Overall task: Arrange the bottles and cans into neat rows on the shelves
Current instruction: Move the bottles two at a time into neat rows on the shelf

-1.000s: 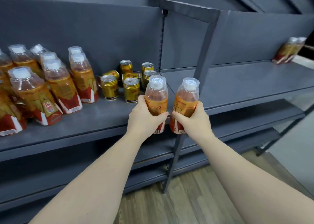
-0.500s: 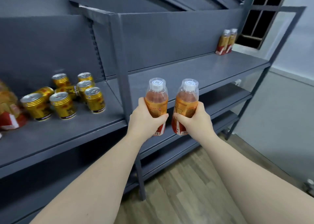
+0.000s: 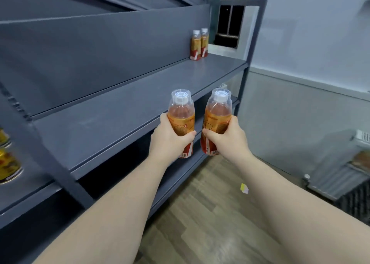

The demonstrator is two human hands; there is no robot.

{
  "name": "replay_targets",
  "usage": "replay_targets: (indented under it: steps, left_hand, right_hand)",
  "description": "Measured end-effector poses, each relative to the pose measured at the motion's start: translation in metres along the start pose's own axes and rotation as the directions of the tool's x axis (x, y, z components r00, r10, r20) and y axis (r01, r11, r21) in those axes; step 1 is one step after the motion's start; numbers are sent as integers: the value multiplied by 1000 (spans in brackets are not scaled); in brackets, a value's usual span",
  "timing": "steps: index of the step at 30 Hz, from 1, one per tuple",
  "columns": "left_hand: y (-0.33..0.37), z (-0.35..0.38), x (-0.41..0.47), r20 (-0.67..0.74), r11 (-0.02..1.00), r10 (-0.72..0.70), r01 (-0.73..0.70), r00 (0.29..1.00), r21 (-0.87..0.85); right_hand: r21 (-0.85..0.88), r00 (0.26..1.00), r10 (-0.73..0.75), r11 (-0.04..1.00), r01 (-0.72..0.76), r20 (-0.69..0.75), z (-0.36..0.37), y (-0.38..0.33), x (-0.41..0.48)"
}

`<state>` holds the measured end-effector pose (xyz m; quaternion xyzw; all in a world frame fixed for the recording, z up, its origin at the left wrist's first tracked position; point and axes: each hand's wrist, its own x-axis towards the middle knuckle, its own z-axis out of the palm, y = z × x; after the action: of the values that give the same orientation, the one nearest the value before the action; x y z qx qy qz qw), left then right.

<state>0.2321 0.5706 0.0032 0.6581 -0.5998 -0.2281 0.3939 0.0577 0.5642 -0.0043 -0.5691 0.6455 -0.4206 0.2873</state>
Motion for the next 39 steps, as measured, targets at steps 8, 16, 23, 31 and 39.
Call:
replay_targets:
  steps: [8, 16, 23, 31, 39]
  left_hand:
    - [23, 65, 88, 132, 994, 103, -98, 986, -42]
    - [47, 116, 174, 219, 981, 188, -172, 958, -92]
    - [70, 160, 221, 273, 972, 227, -200, 935, -123]
    - [103, 224, 270, 251, 973, 226, -207, 941, -100]
    - [146, 283, 311, 227, 984, 177, -168, 958, -56]
  right_hand:
    - [21, 987, 83, 997, -81, -135, -27, 23, 74]
    - [16, 956, 144, 989, -145, -257, -45, 36, 149]
    - [32, 939, 171, 985, -169, -298, -67, 52, 201]
    - [20, 946, 159, 987, -160, -283, -102, 91, 277]
    - [60, 961, 132, 991, -121, -242, -152, 121, 355]
